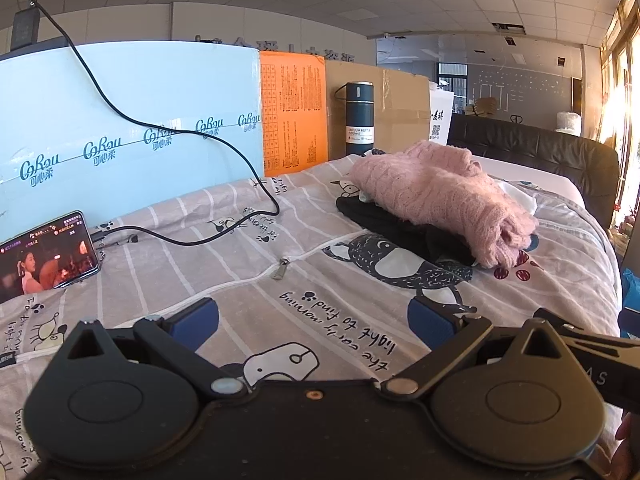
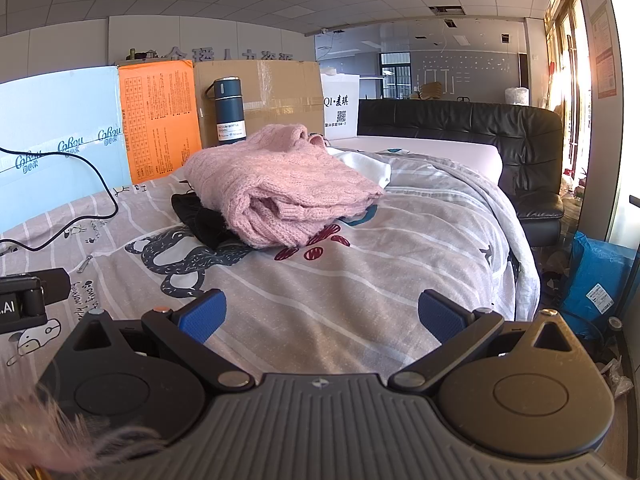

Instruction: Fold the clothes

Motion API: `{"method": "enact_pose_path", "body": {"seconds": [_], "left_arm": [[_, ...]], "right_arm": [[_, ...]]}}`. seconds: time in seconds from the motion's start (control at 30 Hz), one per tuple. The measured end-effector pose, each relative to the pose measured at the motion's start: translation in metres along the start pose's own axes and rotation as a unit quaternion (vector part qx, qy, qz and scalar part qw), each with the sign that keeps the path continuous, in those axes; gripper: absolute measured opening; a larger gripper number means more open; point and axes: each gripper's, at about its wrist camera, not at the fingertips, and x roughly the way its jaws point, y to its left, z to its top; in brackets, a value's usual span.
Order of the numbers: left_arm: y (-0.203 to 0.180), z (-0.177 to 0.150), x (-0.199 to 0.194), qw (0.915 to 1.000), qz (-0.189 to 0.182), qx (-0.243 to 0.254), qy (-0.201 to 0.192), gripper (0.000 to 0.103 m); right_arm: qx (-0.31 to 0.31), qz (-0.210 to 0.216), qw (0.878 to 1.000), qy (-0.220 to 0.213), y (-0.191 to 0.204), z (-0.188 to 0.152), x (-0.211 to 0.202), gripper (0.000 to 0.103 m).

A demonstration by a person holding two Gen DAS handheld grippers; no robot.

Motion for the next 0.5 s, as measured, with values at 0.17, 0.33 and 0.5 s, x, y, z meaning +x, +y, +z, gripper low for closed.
{"method": "enact_pose_path", "body": {"seconds": [0.17,0.33,0.5], "left_arm": [[0.0026,0.0001,-0.0011,1.0000,-0.003,0.002,-0.001,0.103],[0.0031,-0.0008,0.0023,1.0000,-0.004,0.002,0.000,0.103],[0.0004,-0.0003,0.0007,1.0000,0.000,0.003,0.001,0.103]], "right_arm": [[0.000,0.000,1.000,0.001,-0.0005,-0.0002,0.0007,0.103],[0.000,0.000,1.000,0.002,-0.0008,-0.0004,0.0014,0.103],[0.003,0.001,1.000,0.002,-0.0016,-0.0005,0.0011,0.103]]}}
